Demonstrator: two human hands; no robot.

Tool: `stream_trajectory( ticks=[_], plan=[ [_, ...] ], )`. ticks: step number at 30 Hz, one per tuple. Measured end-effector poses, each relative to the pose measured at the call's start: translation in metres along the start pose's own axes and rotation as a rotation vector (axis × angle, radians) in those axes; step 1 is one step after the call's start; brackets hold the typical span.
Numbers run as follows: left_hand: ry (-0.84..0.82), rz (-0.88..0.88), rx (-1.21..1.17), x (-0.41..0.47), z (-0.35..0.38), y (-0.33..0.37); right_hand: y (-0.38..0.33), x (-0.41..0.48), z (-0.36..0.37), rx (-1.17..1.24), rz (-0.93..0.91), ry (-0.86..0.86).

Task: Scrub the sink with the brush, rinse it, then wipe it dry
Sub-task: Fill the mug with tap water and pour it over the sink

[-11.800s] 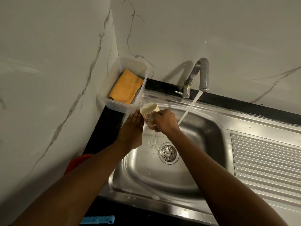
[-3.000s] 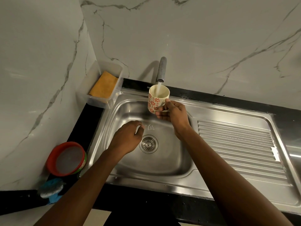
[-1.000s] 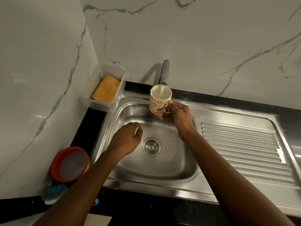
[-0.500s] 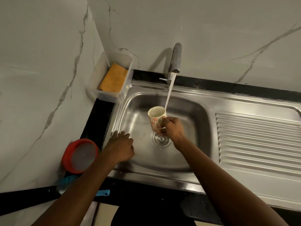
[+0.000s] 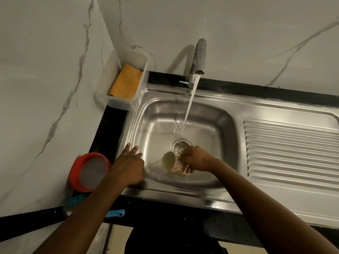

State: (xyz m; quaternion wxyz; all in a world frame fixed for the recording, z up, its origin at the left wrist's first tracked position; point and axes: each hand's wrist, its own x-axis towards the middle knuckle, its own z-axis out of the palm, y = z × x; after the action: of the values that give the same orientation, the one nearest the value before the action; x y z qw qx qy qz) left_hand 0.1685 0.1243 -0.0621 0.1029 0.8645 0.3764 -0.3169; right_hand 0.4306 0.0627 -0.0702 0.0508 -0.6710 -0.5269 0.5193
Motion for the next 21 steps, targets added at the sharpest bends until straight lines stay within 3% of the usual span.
stream_trajectory(
  ticks=[3,6,9,15,21],
  plan=[
    [-0.008,-0.001,-0.072,0.003,-0.002,0.009,0.001,0.001,-0.009,0.3,0.124,0.149],
    [-0.006,-0.059,-0.196,0.003,-0.009,0.016,-0.009,0.008,-0.013,0.79,0.239,0.411],
    [0.037,-0.005,-0.223,0.004,-0.016,0.024,-0.017,0.006,-0.015,1.224,0.268,0.588],
    [0.076,0.073,-0.247,0.022,-0.015,0.035,0.014,-0.022,0.003,1.48,0.333,0.643],
    [0.072,0.122,-0.262,0.032,-0.021,0.052,0.017,-0.04,0.017,1.489,0.334,0.549]
  ],
)
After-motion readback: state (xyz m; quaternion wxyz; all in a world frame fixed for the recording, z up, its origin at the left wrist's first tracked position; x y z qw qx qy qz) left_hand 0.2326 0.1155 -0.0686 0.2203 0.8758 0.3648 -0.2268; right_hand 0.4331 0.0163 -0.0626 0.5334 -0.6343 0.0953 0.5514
